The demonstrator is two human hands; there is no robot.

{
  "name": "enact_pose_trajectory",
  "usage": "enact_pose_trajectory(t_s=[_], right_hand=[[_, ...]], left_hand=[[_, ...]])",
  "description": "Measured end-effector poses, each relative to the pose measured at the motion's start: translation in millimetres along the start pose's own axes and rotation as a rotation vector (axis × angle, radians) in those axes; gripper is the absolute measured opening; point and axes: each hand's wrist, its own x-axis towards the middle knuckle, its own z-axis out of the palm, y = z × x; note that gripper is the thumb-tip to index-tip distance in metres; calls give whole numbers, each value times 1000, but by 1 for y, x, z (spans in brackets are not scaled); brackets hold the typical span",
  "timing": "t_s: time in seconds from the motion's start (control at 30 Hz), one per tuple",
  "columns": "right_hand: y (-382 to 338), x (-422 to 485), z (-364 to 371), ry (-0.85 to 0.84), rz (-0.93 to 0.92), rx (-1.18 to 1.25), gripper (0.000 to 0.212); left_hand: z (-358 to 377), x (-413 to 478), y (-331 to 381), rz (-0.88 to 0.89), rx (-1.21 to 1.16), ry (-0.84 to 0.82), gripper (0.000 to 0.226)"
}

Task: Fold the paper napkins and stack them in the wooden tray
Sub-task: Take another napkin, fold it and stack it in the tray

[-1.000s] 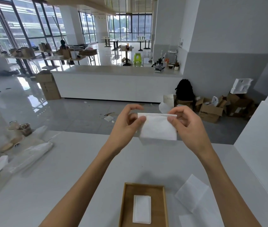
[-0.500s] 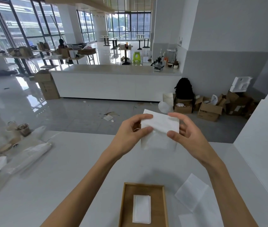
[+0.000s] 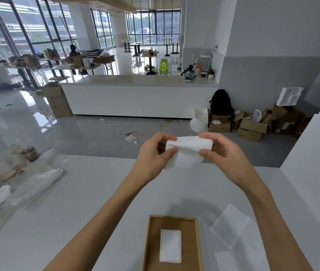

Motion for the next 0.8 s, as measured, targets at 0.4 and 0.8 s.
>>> enact_pose_trajectory(t_s=[0.4,0.8], right_hand=[[-4,3,10,74,-80,-59,28],[-12,5,11,111,92,176,15]], left_hand=[[-5,2,2,72,72,76,7],[-13,1,1,-94,-379,-134,15]])
